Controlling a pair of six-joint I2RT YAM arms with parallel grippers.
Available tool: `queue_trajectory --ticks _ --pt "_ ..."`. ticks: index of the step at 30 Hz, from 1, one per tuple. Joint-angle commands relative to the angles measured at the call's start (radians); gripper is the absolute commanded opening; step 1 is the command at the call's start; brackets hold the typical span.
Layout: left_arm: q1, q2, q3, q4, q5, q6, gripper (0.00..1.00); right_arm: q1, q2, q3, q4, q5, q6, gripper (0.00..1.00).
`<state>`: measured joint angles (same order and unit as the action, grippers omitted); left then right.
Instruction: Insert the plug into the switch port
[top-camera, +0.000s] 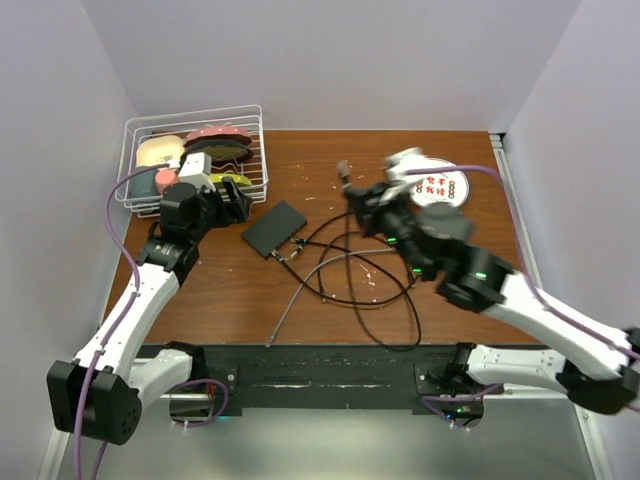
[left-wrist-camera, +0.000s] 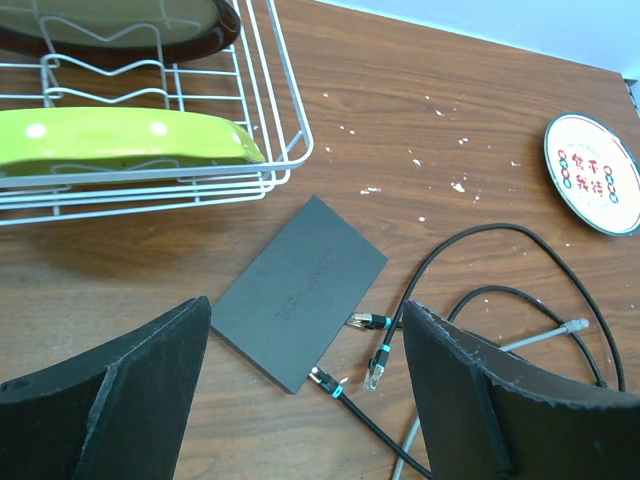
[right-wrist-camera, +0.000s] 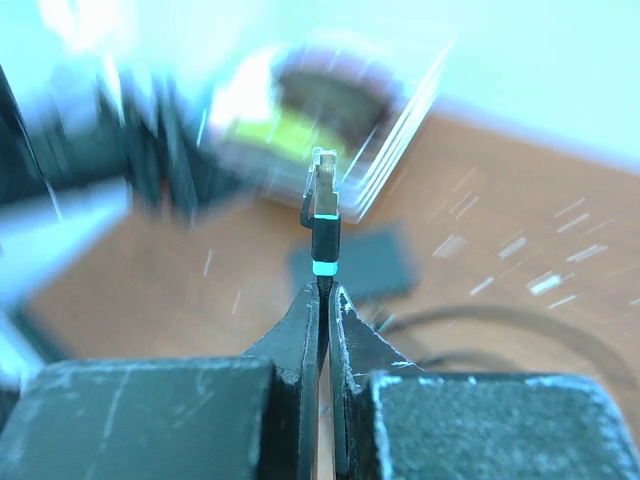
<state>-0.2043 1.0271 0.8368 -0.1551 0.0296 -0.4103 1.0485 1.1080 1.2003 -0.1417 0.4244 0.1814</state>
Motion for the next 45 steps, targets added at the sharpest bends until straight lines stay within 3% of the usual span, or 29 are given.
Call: queue_trajectory --ticks 1,8,12,16,17,18,21,24,28,35,37,42,45 --pt "-0.003 0.022 -0.01 0.086 0.055 -0.022 0.83 -0.004 -0.166 0.106 -0.087 0.265 -0.128 0.0" --pt "-0.003 0.076 -0.01 0.121 0.113 -0.024 0.83 -0.002 -0.324 0.274 -0.041 0.522 -0.333 0.0" --pt "-0.003 0.109 -0.027 0.215 0.208 -0.028 0.83 -0.002 -0.297 0.45 -0.059 0.568 -0.404 0.0" --pt "-0.006 0.125 -0.082 0.458 0.502 -0.1 0.83 -0.004 -0.212 0.513 -0.136 0.531 -0.399 0.0" --pt "-0.007 0.128 -0.122 0.623 0.644 -0.129 0.83 -0.004 -0.191 0.518 -0.156 0.521 -0.376 0.0" --pt "-0.009 0.126 -0.142 0.711 0.699 -0.204 0.83 -0.004 -0.172 0.512 -0.176 0.504 -0.363 0.0" --pt "-0.04 0.119 -0.194 0.994 0.825 -0.335 0.83 -0.002 -0.091 0.458 -0.21 0.384 -0.297 0.0" --pt "-0.113 0.1 -0.183 1.029 0.833 -0.323 0.83 -0.004 -0.013 0.394 -0.203 0.176 -0.218 0.0" --pt "-0.129 0.056 -0.211 1.089 0.845 -0.328 0.83 -0.005 0.107 0.349 -0.194 -0.033 -0.204 0.0" --pt "-0.098 -0.073 -0.208 0.801 0.66 -0.171 0.82 -0.059 0.233 0.233 -0.168 -0.362 -0.273 0.0" --pt "-0.06 -0.09 -0.228 0.799 0.652 -0.174 0.82 -0.125 0.23 0.191 -0.122 -0.484 -0.249 0.0" --pt "0.008 -0.049 -0.24 0.838 0.74 -0.222 0.78 -0.346 0.196 -0.002 0.071 -1.008 -0.208 0.0" --pt "0.009 -0.027 -0.251 0.908 0.788 -0.251 0.77 -0.392 0.236 -0.018 0.105 -1.154 -0.201 0.0"
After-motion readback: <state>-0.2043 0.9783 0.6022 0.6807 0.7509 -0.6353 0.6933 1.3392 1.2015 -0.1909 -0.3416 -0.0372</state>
